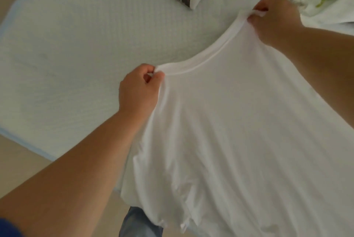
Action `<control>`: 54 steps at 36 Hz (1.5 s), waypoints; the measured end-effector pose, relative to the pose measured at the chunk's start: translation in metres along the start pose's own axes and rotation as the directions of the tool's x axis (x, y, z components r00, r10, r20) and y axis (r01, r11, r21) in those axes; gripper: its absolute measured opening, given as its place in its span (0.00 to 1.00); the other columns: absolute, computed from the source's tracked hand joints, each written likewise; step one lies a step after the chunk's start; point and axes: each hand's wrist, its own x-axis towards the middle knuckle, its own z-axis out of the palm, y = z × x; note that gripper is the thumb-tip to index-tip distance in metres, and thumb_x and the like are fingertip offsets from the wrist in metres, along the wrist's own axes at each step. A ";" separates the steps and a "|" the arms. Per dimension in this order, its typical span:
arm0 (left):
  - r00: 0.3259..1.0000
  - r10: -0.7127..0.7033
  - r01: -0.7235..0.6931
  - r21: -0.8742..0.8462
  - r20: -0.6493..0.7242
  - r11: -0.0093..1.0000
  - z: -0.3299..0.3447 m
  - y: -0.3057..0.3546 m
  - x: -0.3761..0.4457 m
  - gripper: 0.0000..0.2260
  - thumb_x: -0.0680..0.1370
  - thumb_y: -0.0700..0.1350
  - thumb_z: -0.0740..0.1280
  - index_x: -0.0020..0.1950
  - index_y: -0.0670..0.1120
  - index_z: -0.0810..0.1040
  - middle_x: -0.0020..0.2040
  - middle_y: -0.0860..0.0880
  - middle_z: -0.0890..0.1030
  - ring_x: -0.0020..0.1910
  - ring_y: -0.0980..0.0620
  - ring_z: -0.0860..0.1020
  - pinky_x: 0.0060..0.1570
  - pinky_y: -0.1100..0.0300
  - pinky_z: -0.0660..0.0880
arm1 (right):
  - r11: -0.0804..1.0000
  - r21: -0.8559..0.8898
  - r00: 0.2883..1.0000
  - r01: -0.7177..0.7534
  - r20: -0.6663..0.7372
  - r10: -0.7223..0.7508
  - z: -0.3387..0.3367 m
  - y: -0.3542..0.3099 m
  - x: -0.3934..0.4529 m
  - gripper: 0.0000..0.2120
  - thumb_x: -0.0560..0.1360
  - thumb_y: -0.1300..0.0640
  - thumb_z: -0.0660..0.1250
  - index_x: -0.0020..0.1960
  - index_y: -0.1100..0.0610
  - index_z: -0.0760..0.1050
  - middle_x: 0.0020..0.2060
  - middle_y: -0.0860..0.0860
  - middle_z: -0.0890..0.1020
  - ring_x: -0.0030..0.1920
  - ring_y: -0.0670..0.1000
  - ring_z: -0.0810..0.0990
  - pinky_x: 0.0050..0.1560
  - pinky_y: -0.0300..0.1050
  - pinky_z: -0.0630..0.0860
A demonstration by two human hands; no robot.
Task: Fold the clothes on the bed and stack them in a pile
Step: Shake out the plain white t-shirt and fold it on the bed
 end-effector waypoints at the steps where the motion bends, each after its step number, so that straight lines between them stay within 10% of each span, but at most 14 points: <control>1: 1.000 -0.008 0.008 0.010 -0.009 1.000 -0.002 -0.001 0.007 0.07 0.75 0.49 0.67 0.47 0.47 0.80 0.34 0.55 0.76 0.40 0.51 0.75 0.37 0.64 0.62 | 0.999 0.034 0.999 -0.031 -0.012 0.031 0.002 -0.004 0.001 0.18 0.76 0.52 0.64 0.64 0.55 0.71 0.63 0.55 0.73 0.61 0.55 0.72 0.51 0.39 0.64; 11: 0.931 -0.205 0.154 0.186 0.302 0.971 -0.019 -0.032 -0.020 0.11 0.70 0.56 0.70 0.41 0.50 0.74 0.36 0.55 0.76 0.37 0.52 0.74 0.37 0.60 0.67 | 0.991 0.074 0.992 0.113 0.054 -0.117 0.037 -0.021 -0.112 0.21 0.73 0.57 0.66 0.65 0.58 0.69 0.66 0.56 0.66 0.64 0.56 0.69 0.59 0.48 0.69; 19: 0.655 -0.431 0.370 0.234 0.621 0.899 -0.044 -0.071 -0.095 0.06 0.72 0.55 0.69 0.39 0.55 0.75 0.37 0.58 0.77 0.37 0.58 0.75 0.32 0.64 0.69 | 0.993 0.122 0.951 -0.010 0.309 -0.029 0.054 -0.021 -0.265 0.17 0.72 0.61 0.67 0.60 0.59 0.74 0.60 0.56 0.72 0.60 0.57 0.70 0.61 0.49 0.67; 28: 0.877 -0.410 0.402 0.086 0.250 0.912 -0.056 -0.090 -0.123 0.13 0.72 0.53 0.70 0.34 0.46 0.75 0.31 0.52 0.76 0.30 0.54 0.74 0.27 0.64 0.68 | 0.992 0.109 0.883 -0.063 0.469 0.005 0.071 -0.009 -0.364 0.16 0.76 0.54 0.63 0.63 0.55 0.72 0.60 0.52 0.72 0.62 0.53 0.71 0.62 0.45 0.68; 39: 0.827 -0.435 0.467 -0.005 0.355 0.884 -0.057 -0.129 -0.185 0.16 0.71 0.55 0.72 0.54 0.49 0.78 0.42 0.55 0.79 0.40 0.58 0.77 0.34 0.67 0.71 | 0.998 0.040 0.866 0.044 0.496 -0.058 0.101 0.017 -0.443 0.27 0.73 0.48 0.67 0.68 0.54 0.66 0.63 0.52 0.68 0.63 0.54 0.67 0.64 0.47 0.64; 48: 0.876 -0.425 0.454 -0.091 0.229 0.886 -0.070 -0.167 -0.195 0.09 0.72 0.52 0.71 0.38 0.50 0.77 0.35 0.55 0.79 0.32 0.59 0.77 0.24 0.71 0.70 | 0.972 0.145 0.909 0.186 0.350 -0.227 0.125 -0.015 -0.471 0.20 0.72 0.52 0.69 0.62 0.56 0.71 0.56 0.54 0.73 0.57 0.54 0.70 0.60 0.47 0.66; 51: 0.813 -0.401 0.497 -0.144 0.421 0.856 -0.068 -0.180 -0.199 0.05 0.73 0.52 0.71 0.42 0.52 0.79 0.40 0.55 0.82 0.42 0.55 0.81 0.42 0.63 0.77 | 0.943 0.282 0.888 -0.179 0.459 0.031 0.140 -0.035 -0.481 0.21 0.72 0.48 0.68 0.61 0.55 0.70 0.53 0.50 0.73 0.54 0.52 0.72 0.53 0.45 0.69; 54: 0.770 -0.379 0.513 -0.145 0.514 0.846 -0.065 -0.187 -0.205 0.08 0.72 0.50 0.72 0.49 0.51 0.80 0.48 0.53 0.83 0.47 0.54 0.81 0.46 0.60 0.77 | 0.565 0.354 0.621 -0.745 0.677 0.394 0.152 -0.055 -0.479 0.22 0.68 0.43 0.70 0.56 0.55 0.73 0.48 0.48 0.77 0.49 0.51 0.76 0.44 0.44 0.71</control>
